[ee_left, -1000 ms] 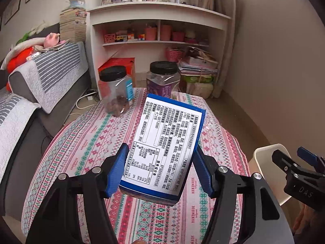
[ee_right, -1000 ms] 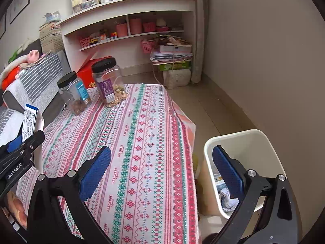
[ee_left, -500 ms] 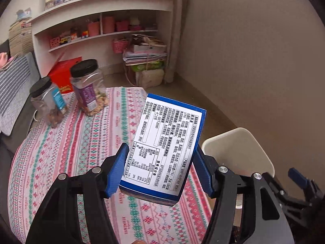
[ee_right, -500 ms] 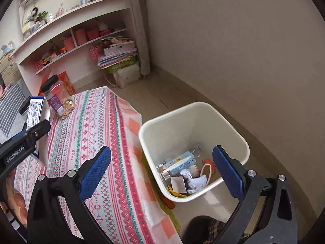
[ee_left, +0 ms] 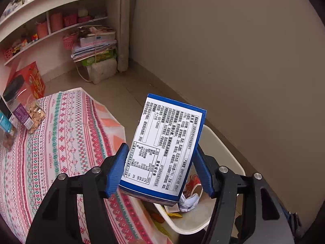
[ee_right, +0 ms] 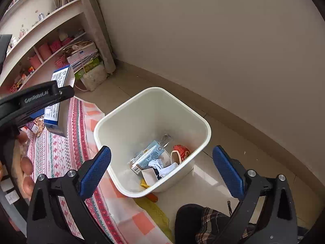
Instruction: Collect trash
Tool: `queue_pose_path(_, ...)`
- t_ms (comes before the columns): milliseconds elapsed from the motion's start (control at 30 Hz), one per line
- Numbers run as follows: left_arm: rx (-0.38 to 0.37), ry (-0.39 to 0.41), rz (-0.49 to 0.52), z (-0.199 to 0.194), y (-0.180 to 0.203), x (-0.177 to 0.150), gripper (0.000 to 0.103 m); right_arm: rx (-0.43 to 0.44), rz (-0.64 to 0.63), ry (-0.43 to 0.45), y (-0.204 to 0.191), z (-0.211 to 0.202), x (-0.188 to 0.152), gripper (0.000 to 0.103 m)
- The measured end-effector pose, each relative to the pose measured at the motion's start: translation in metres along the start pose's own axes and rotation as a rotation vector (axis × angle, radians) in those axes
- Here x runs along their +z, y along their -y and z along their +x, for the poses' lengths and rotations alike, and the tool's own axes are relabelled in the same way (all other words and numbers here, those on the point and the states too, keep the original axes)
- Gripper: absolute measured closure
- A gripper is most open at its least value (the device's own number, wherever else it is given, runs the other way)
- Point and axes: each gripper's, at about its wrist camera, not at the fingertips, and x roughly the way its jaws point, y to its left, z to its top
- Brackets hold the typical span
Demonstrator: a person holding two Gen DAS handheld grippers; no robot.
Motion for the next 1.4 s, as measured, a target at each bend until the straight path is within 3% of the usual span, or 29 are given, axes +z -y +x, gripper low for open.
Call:
queue_pose_path(67,0.002,-0.004,-0.019,0.003,0.000,0.007,0.025,0.006,0.001,-0.002,-0.002,0.001,0.000,0.007)
queue_pose_path(167,0.021,0.021,-0.028,-0.007,-0.004,0.007,0.022,0.022,-0.008,0.005,-0.009,-0.001,0.001,0.007)
queue_pose_path(500,0.313,0.244,0.010,-0.099,-0.060,-0.054,0.007,0.064,-0.102,0.078,-0.054,-0.023,-0.003,0.007)
queue_pose_path(667,0.450,0.331,0.005,-0.144,-0.086,-0.088,0.007,0.124,-0.192,0.154,-0.088,-0.046,-0.012,0.007)
queue_pose_path(867,0.580,0.319,-0.139,-0.180,-0.132,-0.120,0.007,0.197,-0.275,0.210,-0.130,-0.066,-0.029,0.007)
queue_pose_path(1033,0.603,0.295,-0.252,-0.193,-0.171,-0.143,0.007,0.250,-0.319,0.231,-0.154,-0.074,-0.038,0.007)
queue_pose_path(1400,0.569,0.205,-0.351,-0.187,-0.209,-0.165,0.007,0.282,-0.408,0.215,-0.197,-0.075,-0.058,0.007)
